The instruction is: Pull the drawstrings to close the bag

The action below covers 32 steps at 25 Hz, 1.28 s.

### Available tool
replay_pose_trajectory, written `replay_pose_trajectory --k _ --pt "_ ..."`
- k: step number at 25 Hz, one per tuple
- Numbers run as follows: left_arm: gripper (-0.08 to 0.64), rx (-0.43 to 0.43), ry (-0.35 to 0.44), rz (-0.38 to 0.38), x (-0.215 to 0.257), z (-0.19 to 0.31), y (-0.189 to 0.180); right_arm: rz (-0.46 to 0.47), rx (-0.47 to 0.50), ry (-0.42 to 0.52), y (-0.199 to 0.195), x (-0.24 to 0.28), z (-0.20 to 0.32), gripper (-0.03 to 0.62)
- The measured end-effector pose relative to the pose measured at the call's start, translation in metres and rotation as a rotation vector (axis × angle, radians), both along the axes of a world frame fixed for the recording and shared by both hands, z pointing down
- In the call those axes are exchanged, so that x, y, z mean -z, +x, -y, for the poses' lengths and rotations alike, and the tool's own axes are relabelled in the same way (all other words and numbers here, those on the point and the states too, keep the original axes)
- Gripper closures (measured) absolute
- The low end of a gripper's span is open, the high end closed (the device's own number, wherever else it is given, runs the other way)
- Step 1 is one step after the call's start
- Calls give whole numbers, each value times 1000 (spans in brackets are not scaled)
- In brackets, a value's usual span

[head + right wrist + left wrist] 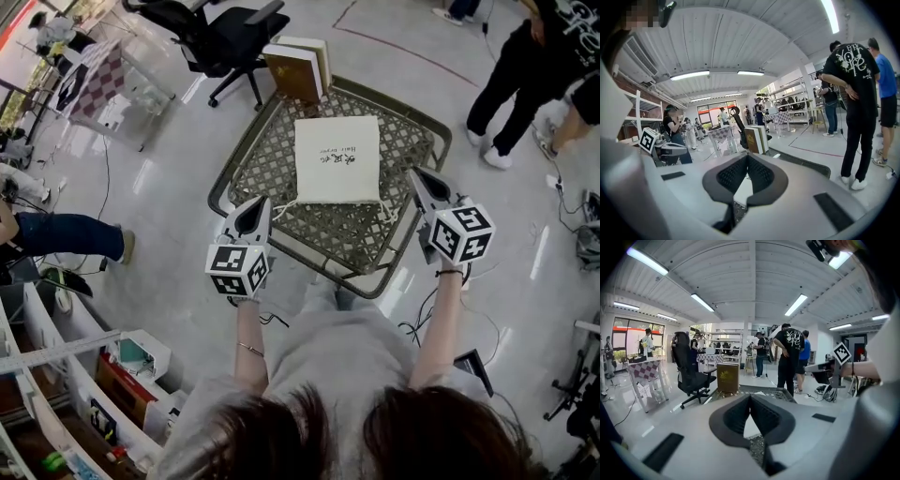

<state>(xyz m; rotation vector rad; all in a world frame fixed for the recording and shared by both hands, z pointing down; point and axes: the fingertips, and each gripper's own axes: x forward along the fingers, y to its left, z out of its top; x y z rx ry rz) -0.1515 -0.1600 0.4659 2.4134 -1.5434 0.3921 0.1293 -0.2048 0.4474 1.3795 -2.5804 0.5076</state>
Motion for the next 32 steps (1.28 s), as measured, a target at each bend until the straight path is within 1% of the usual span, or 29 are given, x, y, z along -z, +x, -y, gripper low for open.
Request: replay_pose_trajectory --k 6,8,11,14,16,22,25,28,30,32 --pt "535 -86 -80 33 -35 16 -3 38 -75 -112 1 -36 6 571" --pt "535 -113 -105 44 -46 22 -7 37 -99 -138 -1 -46 7 571" --pt "535 -162 -148 57 -62 26 -9 52 -167 -183 1 -61 7 571" --pt "535 -213 -191 49 -76 30 -7 91 -201 -230 -2 -76 7 569" --pt "535 -244 -224 34 -85 32 -4 93 -212 -251 -5 -86 6 569" --pt "535 -297 -287 42 -109 36 -6 66 -249 -299 -11 -110 -1 569" --pt "535 -326 -323 24 -118 34 -3 51 -263 -316 -11 -120 -4 569" --pt "535 -339 -349 33 -132 32 -2 -15 -244 -342 -12 -138 -7 569" --pt "535 -342 -381 49 -145 28 -3 -71 -228 -372 -13 -152 -10 568" --pt "535 -343 -413 68 -158 23 -1 -100 -204 -405 -13 -164 -13 568"
